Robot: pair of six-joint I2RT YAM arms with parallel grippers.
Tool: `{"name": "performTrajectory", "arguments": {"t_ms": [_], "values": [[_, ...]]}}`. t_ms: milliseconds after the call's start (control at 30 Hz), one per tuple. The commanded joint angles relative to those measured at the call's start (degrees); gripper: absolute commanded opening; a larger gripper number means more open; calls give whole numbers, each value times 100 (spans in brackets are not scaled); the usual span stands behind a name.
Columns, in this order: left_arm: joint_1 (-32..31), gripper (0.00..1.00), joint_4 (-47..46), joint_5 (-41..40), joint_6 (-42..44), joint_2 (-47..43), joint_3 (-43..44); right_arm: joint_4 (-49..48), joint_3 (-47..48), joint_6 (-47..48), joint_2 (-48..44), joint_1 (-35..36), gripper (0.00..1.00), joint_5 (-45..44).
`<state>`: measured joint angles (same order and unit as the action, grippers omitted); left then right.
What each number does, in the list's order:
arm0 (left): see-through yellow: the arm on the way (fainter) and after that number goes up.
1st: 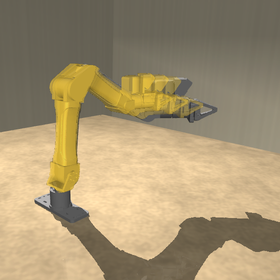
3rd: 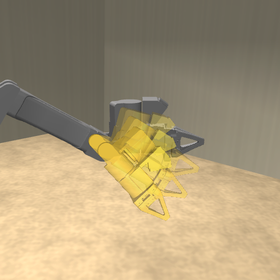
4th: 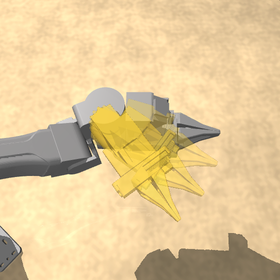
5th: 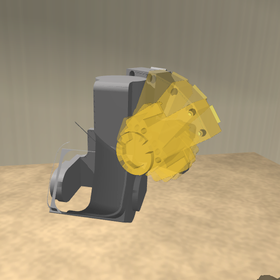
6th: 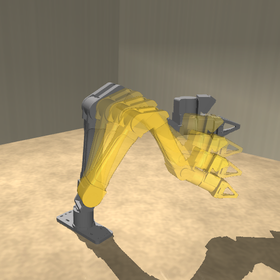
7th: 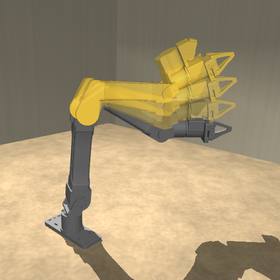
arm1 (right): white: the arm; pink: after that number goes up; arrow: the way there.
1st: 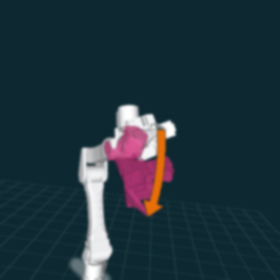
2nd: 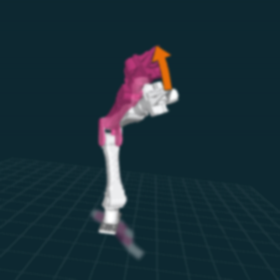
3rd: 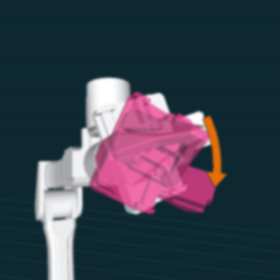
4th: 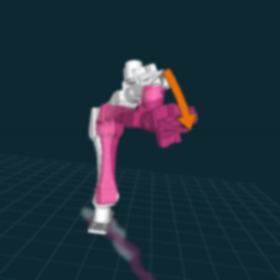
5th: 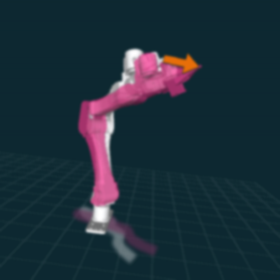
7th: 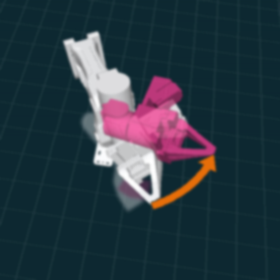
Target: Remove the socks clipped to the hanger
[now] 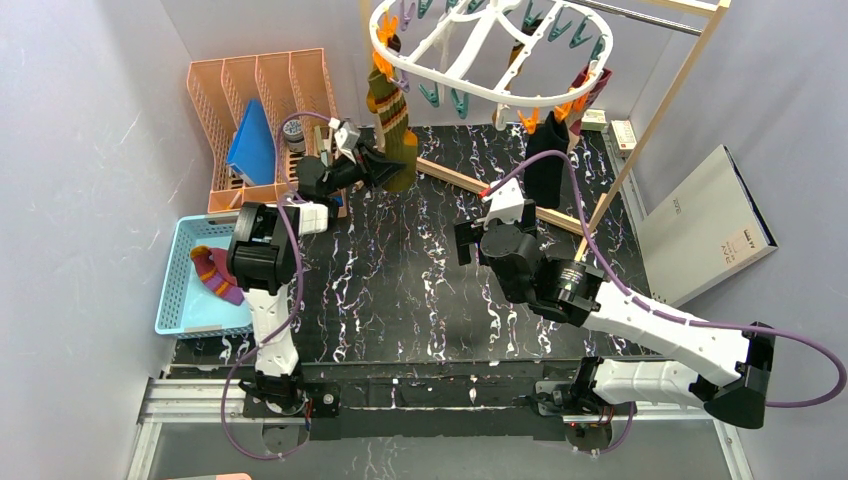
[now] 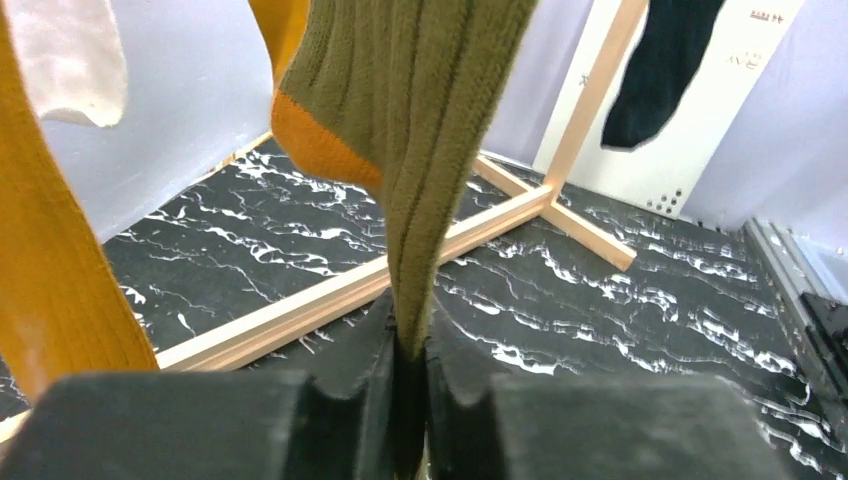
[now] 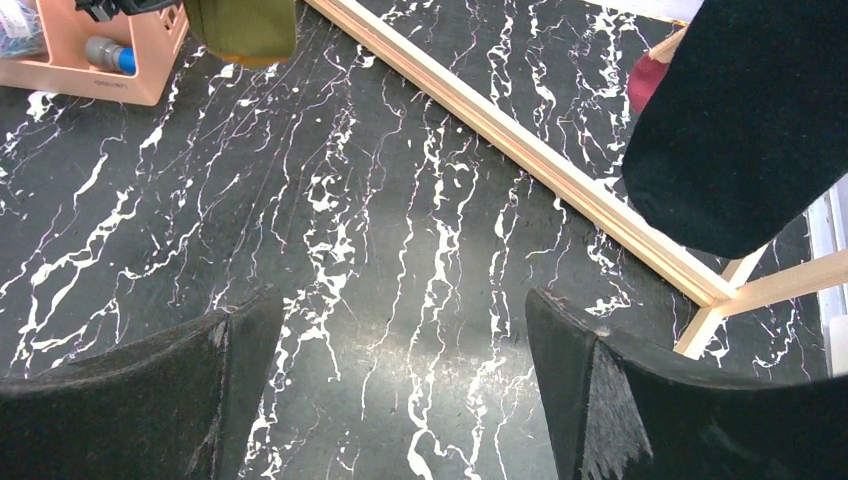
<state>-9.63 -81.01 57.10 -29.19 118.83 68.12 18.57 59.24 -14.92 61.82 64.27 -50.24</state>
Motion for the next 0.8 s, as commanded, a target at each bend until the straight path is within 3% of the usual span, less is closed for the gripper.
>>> {"name": "performTrajectory", "arguments": {"t_ms": [0,200,400,467,600,700,767], "values": [[-79,0,-239,394,-41,-421,-259,37,291,-150,-173,54,99,-100],[-296,0,-233,138,247,-1182,-1075,48,314,-230,-136,294,99,-364],[-587,0,199,-687,786,-2269,-1992,30,393,-338,-34,739,99,-894],[-817,0,1056,-974,1462,-2738,-2159,-61,406,-353,-60,842,99,-1028],[-1541,0,3814,-2104,3206,-3737,-2150,-338,426,-252,-185,1241,99,-1625],[-1837,0,4446,-2613,3435,-4099,-2261,-1603,202,949,-310,1847,99,-2466],[-1997,0,4611,-2920,3491,-4343,-2466,-3311,-62,2315,-364,2201,99,-2852]]}}
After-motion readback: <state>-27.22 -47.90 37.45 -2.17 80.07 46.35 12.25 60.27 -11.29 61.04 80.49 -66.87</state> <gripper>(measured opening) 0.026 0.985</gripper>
